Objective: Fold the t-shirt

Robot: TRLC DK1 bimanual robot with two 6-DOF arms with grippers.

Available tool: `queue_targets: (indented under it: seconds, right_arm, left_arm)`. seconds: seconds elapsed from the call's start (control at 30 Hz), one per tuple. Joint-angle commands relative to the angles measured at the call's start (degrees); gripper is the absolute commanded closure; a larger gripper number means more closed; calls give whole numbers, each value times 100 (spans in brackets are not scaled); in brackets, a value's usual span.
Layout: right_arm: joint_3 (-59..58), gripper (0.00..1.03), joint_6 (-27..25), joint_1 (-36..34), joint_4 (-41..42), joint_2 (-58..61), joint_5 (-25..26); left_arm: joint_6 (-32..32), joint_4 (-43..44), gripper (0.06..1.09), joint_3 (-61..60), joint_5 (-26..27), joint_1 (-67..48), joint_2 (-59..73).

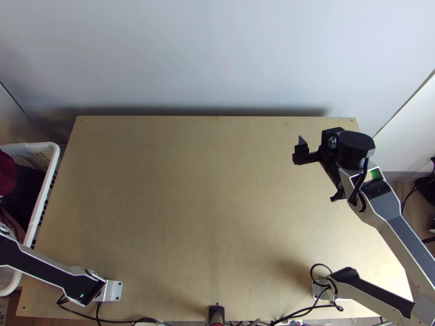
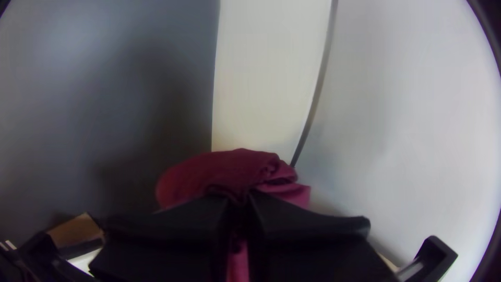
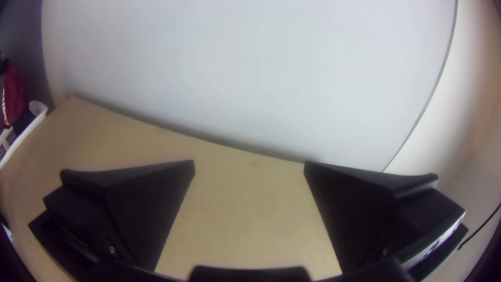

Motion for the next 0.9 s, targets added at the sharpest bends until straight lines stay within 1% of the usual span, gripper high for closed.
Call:
queue_targets:
  seconds: [0.0, 0.33, 0.5, 0.53, 0.57, 0.6, 0.63, 0.87]
  right_arm:
    - [-19, 5, -8, -8, 13, -77, 0]
    - [-54, 5, -16, -8, 13, -138, 0]
    - [-54, 5, 10, 1, 13, -138, -8]
    - [-54, 5, 10, 1, 13, -138, -8]
    - [-54, 5, 19, 1, 13, -138, -8]
    - [-54, 5, 19, 1, 13, -138, 0]
    - [-54, 5, 19, -8, 13, -156, 0]
    - [-71, 5, 19, -34, 13, -226, 0]
  left_arm:
    - [-20, 24, 105, 36, 148, -43, -547]
    - [103, 15, 105, 54, 148, 36, -512]
    - [138, 24, 104, 89, 244, 89, -591]
    - [138, 24, 100, 89, 244, 97, -600]
    - [138, 24, 94, 89, 253, 97, -617]
    - [129, 15, 85, 89, 253, 106, -626]
    - [121, 7, 73, 89, 253, 141, -617]
    - [94, -29, 73, 72, 262, 194, -652]
